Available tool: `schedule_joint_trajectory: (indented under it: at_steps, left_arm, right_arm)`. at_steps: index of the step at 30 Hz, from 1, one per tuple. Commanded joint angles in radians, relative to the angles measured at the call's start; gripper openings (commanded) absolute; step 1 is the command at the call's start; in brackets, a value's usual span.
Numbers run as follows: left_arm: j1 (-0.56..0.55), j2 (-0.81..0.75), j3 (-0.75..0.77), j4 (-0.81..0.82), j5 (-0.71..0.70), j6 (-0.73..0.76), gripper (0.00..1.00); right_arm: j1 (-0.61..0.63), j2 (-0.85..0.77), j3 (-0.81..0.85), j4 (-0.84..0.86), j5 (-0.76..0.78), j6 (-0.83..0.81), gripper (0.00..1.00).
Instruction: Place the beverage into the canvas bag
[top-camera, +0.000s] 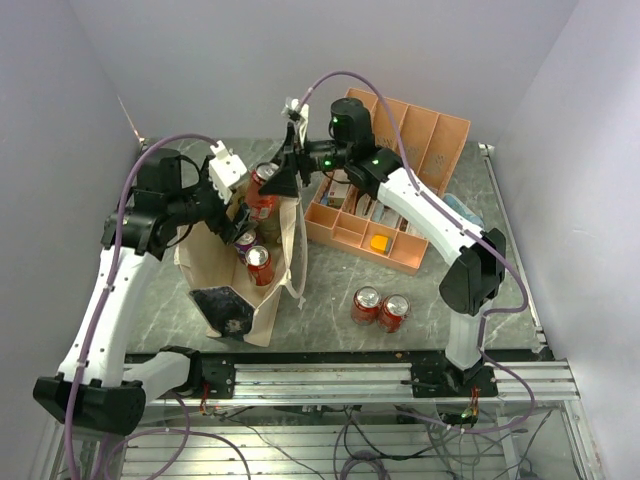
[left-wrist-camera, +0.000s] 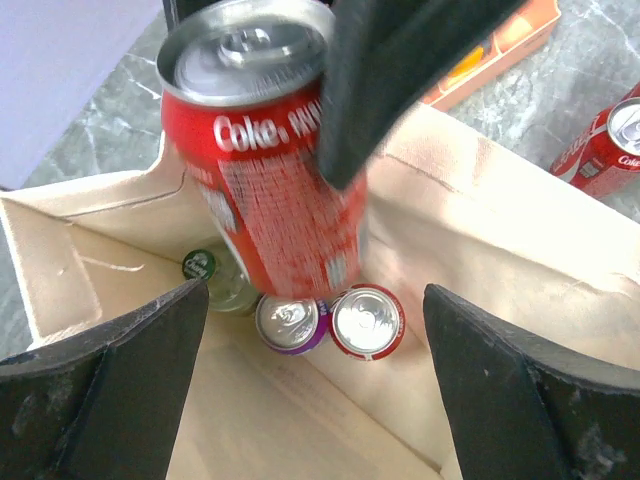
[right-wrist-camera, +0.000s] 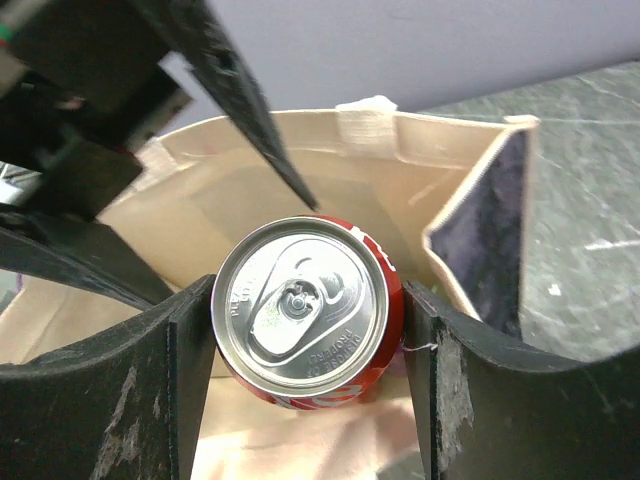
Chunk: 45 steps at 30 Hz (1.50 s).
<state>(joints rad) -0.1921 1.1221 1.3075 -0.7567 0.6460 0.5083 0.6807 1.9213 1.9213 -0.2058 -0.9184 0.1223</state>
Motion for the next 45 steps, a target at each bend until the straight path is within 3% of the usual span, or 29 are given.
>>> schedule_joint_trajectory:
  at_steps: [1,3,8,11,17,23,32,45]
  left_arm:
    - [0.017,-0.046,0.004,-0.062,-0.065,0.043,0.98]
    - [0.022,-0.057,0.031,-0.139,-0.071,0.099,0.98]
    - [0.022,-0.067,0.171,-0.551,-0.02,0.402,0.95]
    - [0.021,-0.052,0.247,-0.734,0.0,0.486,0.92]
    - [-0.012,0.003,0.223,-0.738,-0.059,0.395,0.81]
    - [-0.048,0.051,0.168,-0.74,-0.064,0.438,0.66]
    - [-0.272,-0.024,0.061,-0.74,-0.058,0.444,0.47]
    - [-0.306,-0.137,-0.146,-0.729,-0.078,0.607,0.39]
  right_arm:
    - [-0.027,-0.053,0.006,0.04,0.029,-0.005,0.0]
    - [-0.031,-0.053,0.012,0.028,0.034,-0.02,0.0]
    - [-0.029,-0.019,0.064,0.007,0.028,-0.03,0.0]
    - [-0.029,0.01,0.083,0.001,0.013,-0.026,0.0]
    - [-0.028,0.043,0.077,0.053,-0.018,-0.009,0.0]
    - [-0.011,0.059,0.106,-0.023,-0.039,-0.081,0.0]
    - [0.005,0.048,0.087,-0.141,0.001,-0.231,0.0]
    - [0.011,-0.006,-0.055,-0.226,0.045,-0.404,0.0]
